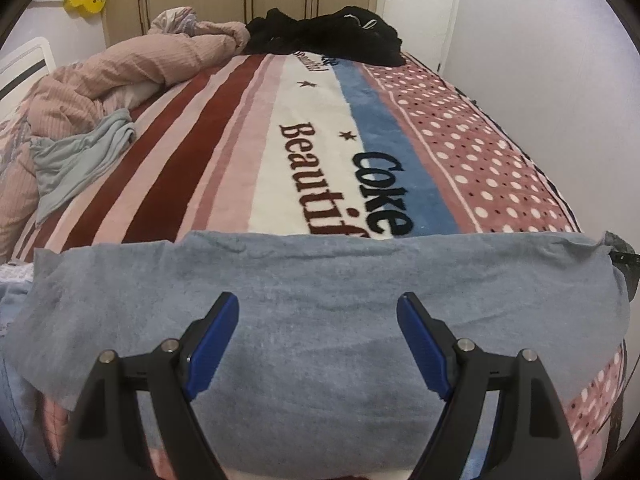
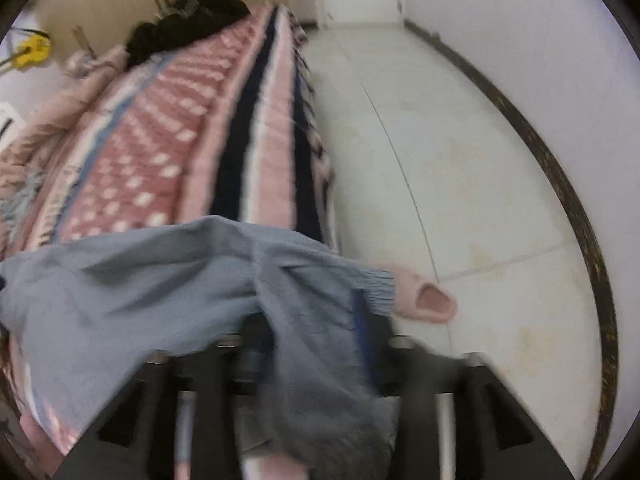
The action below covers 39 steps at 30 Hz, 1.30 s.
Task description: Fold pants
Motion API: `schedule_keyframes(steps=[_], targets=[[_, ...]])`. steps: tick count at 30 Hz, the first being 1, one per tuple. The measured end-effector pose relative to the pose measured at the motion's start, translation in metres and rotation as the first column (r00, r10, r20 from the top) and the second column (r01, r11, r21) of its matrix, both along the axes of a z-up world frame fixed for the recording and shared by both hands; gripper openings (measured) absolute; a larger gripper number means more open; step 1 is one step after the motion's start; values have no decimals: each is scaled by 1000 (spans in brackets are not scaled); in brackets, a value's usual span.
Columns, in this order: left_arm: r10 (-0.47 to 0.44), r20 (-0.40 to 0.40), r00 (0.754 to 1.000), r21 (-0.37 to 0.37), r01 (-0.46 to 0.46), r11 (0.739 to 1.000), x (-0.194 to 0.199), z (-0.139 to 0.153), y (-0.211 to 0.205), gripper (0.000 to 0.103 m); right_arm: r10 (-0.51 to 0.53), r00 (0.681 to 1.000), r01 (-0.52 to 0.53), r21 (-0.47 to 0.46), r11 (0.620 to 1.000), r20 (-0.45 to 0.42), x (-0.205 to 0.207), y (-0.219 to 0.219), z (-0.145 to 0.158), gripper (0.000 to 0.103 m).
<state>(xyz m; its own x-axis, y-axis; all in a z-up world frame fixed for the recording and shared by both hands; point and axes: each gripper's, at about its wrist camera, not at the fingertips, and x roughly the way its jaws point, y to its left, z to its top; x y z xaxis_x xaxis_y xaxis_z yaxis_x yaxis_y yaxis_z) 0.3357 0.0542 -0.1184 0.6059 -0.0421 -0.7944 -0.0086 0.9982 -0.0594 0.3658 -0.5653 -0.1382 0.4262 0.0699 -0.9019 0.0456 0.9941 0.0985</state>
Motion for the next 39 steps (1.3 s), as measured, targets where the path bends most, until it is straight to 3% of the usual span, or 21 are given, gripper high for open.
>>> schedule_keyframes(steps=[1,2,5,7,13,17,19,24,25,27,29,30,34,37,39], targets=[[3,-3,1000,-1,-3,1000,1,-2,2,78,-8,1000,8,-5,1000,-10,4,-2,-6,64],[5,-6,1000,-2,-5,1000,3,-4,4,78,-15,1000,14,-9,1000,-18,9,-3,-12,66],[11,-13,1000,-6,-11,1000,7,-9,9,78,-45,999,45,-5,999,8,15,-5,-18,66],[12,-17,1000,-10,-12,1000,8,-11,10,78,-76,997,74,50,996,33,15,-14,-14,66],[-12,3,1000,-27,12,1000,5,-4,5,78,-94,992,88,69,994,90,-17,-34,18,68],[-28,19,999,-50,29,998,1,2,-2,78,-113,982,79,212,974,153,-54,-48,36,85],[-38,21,999,-53,39,998,0,3,-7,78,-122,982,79,277,958,143,-70,-55,29,88],[-49,19,999,-54,50,997,-7,4,-16,78,-119,990,85,331,940,82,-78,-51,-13,88],[-50,17,999,-56,51,997,-9,4,-17,78,-123,989,86,346,934,85,-78,-51,-20,87],[-50,15,999,-52,50,997,-13,4,-18,78,-144,982,91,364,927,121,-75,-50,-27,75],[-49,11,999,-40,49,998,-17,4,-18,78,-170,974,109,345,932,150,-74,-48,-27,31],[-49,10,999,-29,49,998,-18,4,-17,78,-189,970,131,323,937,156,-71,-49,-23,21],[-27,9,1000,-9,27,1000,-21,4,-10,78,-240,961,191,299,935,138,-62,-54,-14,21],[4,10,1000,-45,-3,999,-25,4,4,78,-238,970,220,245,944,49,-48,-50,-26,22],[27,13,1000,-45,-26,999,-35,4,14,78,-257,966,251,210,945,0,-41,-49,-38,31]])
